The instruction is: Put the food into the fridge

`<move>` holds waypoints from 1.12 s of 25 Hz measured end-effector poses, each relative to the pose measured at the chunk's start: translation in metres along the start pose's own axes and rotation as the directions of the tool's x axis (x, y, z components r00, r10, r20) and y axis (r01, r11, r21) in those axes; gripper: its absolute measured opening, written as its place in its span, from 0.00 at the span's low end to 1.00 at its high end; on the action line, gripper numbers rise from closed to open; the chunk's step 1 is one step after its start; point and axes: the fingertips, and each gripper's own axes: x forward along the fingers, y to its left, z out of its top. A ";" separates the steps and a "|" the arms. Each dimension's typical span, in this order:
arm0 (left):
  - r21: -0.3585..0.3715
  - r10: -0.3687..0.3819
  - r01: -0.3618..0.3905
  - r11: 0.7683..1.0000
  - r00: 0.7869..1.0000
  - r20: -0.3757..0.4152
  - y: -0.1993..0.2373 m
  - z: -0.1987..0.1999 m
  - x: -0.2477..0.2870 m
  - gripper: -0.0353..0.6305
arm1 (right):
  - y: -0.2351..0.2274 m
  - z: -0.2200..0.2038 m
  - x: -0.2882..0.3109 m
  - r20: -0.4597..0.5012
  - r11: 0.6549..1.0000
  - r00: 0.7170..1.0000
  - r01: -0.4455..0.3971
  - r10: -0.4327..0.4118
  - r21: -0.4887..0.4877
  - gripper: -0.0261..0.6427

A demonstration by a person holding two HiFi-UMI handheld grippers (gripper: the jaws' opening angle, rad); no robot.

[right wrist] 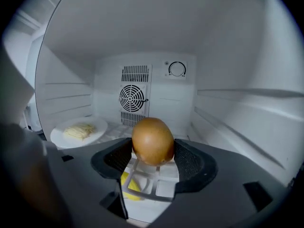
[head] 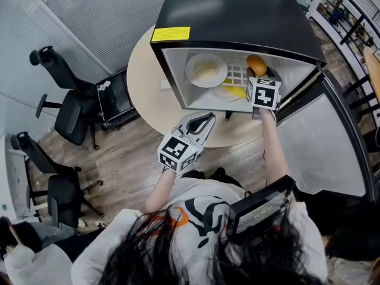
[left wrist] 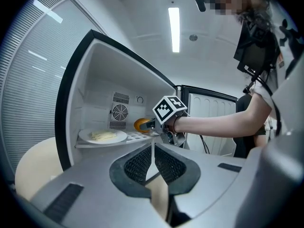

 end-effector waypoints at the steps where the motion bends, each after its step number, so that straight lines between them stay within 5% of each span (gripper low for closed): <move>1: 0.001 -0.001 0.001 1.000 1.000 -0.001 0.000 0.000 -0.001 0.07 | -0.002 0.000 0.003 -0.003 1.000 1.000 0.009 -0.009 -0.008 0.47; 14: -0.005 -0.005 0.005 1.000 1.000 -0.018 0.003 -0.007 -0.008 0.07 | -0.006 0.000 0.017 -0.038 0.991 0.998 0.048 -0.053 -0.122 0.49; 28: -0.023 -0.031 0.031 0.999 0.999 -0.019 -0.003 -0.015 -0.021 0.07 | 0.030 -0.008 -0.076 0.115 0.986 0.990 -0.102 0.087 0.129 0.50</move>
